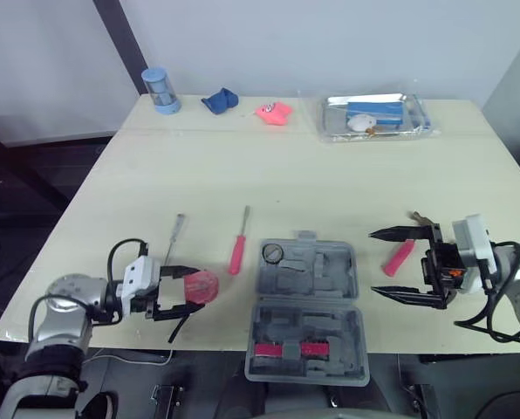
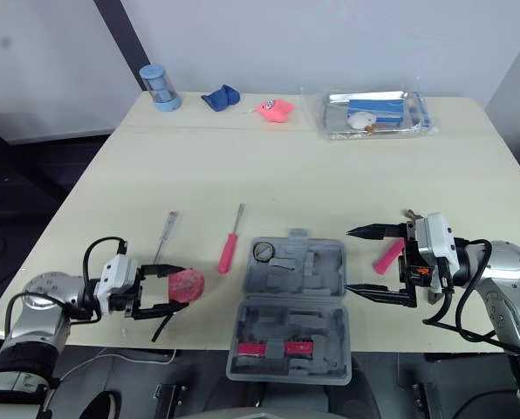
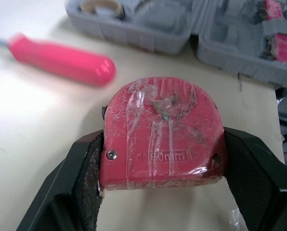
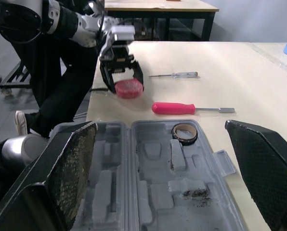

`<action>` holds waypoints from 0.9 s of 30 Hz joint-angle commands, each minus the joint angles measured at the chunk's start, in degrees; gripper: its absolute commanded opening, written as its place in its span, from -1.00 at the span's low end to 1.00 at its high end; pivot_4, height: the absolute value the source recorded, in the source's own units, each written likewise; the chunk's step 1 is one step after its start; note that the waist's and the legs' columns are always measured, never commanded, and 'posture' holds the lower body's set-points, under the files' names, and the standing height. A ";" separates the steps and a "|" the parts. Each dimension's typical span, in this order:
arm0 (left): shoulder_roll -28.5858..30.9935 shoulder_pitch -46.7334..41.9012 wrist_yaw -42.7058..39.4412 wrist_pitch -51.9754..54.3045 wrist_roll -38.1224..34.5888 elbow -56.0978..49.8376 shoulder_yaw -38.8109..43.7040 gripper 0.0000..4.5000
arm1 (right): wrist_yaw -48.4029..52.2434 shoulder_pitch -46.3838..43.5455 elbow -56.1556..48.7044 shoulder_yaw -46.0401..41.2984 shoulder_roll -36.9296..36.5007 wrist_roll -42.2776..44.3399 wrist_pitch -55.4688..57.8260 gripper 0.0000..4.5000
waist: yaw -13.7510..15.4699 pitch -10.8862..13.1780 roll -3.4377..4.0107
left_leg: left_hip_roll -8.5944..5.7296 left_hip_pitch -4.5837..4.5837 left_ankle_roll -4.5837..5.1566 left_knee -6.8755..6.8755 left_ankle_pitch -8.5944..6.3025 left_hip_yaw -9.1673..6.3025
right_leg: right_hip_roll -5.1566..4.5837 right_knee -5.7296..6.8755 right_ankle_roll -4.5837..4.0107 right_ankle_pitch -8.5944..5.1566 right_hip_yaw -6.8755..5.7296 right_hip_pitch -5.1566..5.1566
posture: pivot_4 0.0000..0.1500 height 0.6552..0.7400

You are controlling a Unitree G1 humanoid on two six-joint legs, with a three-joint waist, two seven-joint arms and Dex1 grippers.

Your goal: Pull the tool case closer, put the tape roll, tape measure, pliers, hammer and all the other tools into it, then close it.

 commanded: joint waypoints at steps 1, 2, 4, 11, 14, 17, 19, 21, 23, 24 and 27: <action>0.54 -1.69 -1.90 5.18 -2.03 -7.36 -1.56 0.34 | -2.42 0.26 -2.29 -0.49 0.64 1.92 1.92 1.00 | -0.12 0.00 0.00 | 0.00 0.00 0.00 0.00 0.00 0.00 | 0.00 0.00 0.00 0.00 0.00 0.00 | 1.00 1.00; 0.12 -3.09 -1.30 7.47 -2.30 -9.91 -2.54 0.34 | -4.58 0.47 -2.87 -0.49 0.85 2.28 3.91 1.00 | -0.23 0.00 0.00 | 0.00 0.00 0.00 -0.01 0.00 0.00 | 0.00 0.00 0.00 0.00 0.00 0.00 | 1.00 1.00; -0.94 -5.81 -0.19 10.72 -2.21 -13.91 -4.45 0.34 | -7.87 0.74 -3.95 -0.39 0.53 3.79 8.68 1.00 | -0.31 0.01 0.00 | 0.00 0.01 0.00 -0.02 0.00 0.00 | 0.01 0.01 0.00 0.00 0.01 0.00 | 1.00 1.00; -9.93 -15.11 6.91 19.01 0.35 -19.94 -10.24 0.34 | -20.94 0.86 -10.15 -0.99 -0.95 12.72 27.67 1.00 | -0.19 0.02 0.00 | -0.02 -0.08 0.00 0.07 0.00 -0.05 | 0.01 -0.01 0.00 0.00 -0.03 0.00 | 1.00 1.00; -13.78 -17.97 9.77 20.38 1.50 -19.99 -11.85 0.34 | -25.80 0.25 -12.47 -1.10 -1.66 17.04 34.72 1.00 | -0.38 0.03 -0.01 | -0.02 -0.07 0.01 0.06 0.00 -0.06 | 0.02 -0.02 0.00 0.00 -0.03 -0.01 | 1.00 1.00; -17.75 -20.29 11.57 20.07 2.83 -19.26 -13.84 0.34 | -33.66 -1.25 -12.60 -2.25 -0.34 26.51 42.89 1.00 | -0.16 0.03 -0.02 | -0.02 -0.09 0.01 0.06 0.00 -0.07 | 0.02 -0.02 0.00 0.00 -0.03 -0.01 | 1.00 1.00; -19.85 -21.08 12.23 19.76 3.79 -18.57 -14.84 0.34 | -40.34 -2.38 -11.56 -2.92 0.66 33.92 46.93 1.00 | -0.12 0.03 -0.04 | -0.03 -0.12 0.01 0.09 0.00 -0.07 | 0.02 -0.04 0.00 0.00 -0.03 -0.01 | 1.00 1.00; -21.30 -21.70 12.90 19.19 4.69 -17.87 -15.53 0.34 | -46.48 -3.48 -10.14 -3.15 1.28 39.72 49.50 1.00 | -0.25 0.04 -0.03 | -0.04 -0.12 0.01 0.08 0.00 -0.07 | 0.02 -0.05 0.00 0.00 -0.03 -0.01 | 1.00 1.00; -22.50 -22.25 13.19 18.34 5.58 -17.08 -16.19 0.34 | -52.77 -4.42 -8.30 -2.78 1.80 46.67 50.12 1.00 | -0.32 0.04 -0.03 | -0.03 -0.10 0.01 0.06 0.00 -0.07 | 0.02 -0.06 0.00 0.00 -0.03 -0.01 | 1.00 1.00; -22.97 -22.38 13.25 18.17 5.87 -16.85 -16.41 0.34 | -55.87 -4.84 -7.42 -2.43 1.70 50.39 50.08 1.00 | -0.27 0.04 -0.03 | -0.03 -0.10 0.01 0.06 0.00 -0.07 | 0.02 -0.05 0.00 0.00 -0.03 -0.01 | 1.00 1.00; -23.73 -22.67 13.22 17.17 6.67 -16.26 -16.95 0.34 | -63.07 -6.15 -5.47 -1.49 1.28 59.72 48.56 1.00 | -0.23 0.04 -0.03 | -0.04 -0.12 0.01 0.06 0.00 -0.07 | 0.02 -0.06 0.00 0.00 -0.03 -0.01 | 1.00 1.00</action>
